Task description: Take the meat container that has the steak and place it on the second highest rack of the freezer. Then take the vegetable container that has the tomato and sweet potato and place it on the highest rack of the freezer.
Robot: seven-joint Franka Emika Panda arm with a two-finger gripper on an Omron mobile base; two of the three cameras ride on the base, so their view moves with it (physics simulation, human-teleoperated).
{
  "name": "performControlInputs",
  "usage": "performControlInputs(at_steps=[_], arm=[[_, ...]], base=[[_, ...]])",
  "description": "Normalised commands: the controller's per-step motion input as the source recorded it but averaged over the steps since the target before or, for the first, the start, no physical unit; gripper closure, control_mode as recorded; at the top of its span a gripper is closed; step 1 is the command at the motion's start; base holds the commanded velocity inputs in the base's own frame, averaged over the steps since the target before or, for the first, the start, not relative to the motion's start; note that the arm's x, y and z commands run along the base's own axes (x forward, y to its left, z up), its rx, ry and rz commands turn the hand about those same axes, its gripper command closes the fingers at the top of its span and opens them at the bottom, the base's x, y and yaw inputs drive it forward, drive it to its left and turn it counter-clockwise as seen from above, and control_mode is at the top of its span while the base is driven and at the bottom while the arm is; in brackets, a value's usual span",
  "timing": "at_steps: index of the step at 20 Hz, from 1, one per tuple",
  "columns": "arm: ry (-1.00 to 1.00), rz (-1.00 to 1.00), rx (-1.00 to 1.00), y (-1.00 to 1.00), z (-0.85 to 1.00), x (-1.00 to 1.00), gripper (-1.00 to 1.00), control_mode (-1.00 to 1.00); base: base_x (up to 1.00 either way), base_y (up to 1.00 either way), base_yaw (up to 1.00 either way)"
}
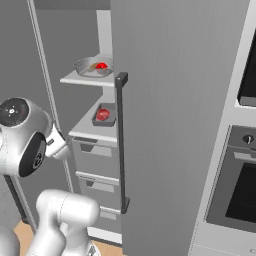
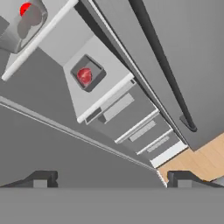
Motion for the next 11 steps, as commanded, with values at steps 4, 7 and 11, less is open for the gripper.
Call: performControlInputs(at_steps=[4, 7, 11], arm=[[-0.2, 0.0, -0.03, 0.02, 0.0, -0.87, -1.0, -1.0], [-0.04, 0.0, 0.0, 0.0, 0.0, -0.19, -1.0, -1.0], [0.0, 0.0, 0.0, 0.0, 0.0, -0.01, -1.0, -1.0]], base=[[0.0, 0.0, 0.0], [0.0, 0.0, 0.0], [0.0, 0.0, 0.0]])
